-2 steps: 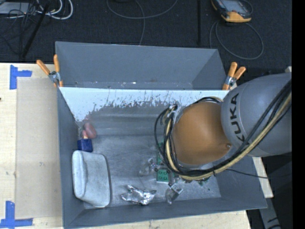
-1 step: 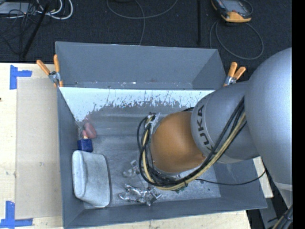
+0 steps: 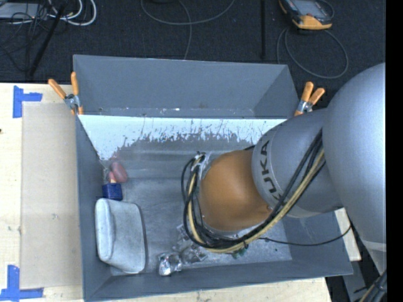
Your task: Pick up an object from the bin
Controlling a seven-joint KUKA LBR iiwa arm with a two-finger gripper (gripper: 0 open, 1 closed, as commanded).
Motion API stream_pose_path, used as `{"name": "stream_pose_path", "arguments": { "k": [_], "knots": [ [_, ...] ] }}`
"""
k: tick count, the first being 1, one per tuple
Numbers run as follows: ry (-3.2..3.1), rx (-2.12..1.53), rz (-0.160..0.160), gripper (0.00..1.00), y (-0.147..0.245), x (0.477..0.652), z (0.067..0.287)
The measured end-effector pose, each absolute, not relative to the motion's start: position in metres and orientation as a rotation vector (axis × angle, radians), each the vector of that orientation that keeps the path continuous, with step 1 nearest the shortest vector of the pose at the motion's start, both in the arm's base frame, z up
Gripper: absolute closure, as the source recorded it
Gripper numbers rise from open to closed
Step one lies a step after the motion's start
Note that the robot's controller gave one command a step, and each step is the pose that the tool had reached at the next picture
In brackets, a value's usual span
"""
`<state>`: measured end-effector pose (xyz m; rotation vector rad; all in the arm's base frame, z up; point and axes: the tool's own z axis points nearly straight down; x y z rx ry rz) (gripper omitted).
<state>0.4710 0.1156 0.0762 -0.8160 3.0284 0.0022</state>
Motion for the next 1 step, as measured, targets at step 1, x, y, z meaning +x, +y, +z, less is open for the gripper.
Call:
{"name": "stream_pose_path", "arguments": {
  "k": [1],
  "knots": [
    [3.03,-0.796,0.001,1.0,0.1368,0.4756,0.2034]
  ]
}}
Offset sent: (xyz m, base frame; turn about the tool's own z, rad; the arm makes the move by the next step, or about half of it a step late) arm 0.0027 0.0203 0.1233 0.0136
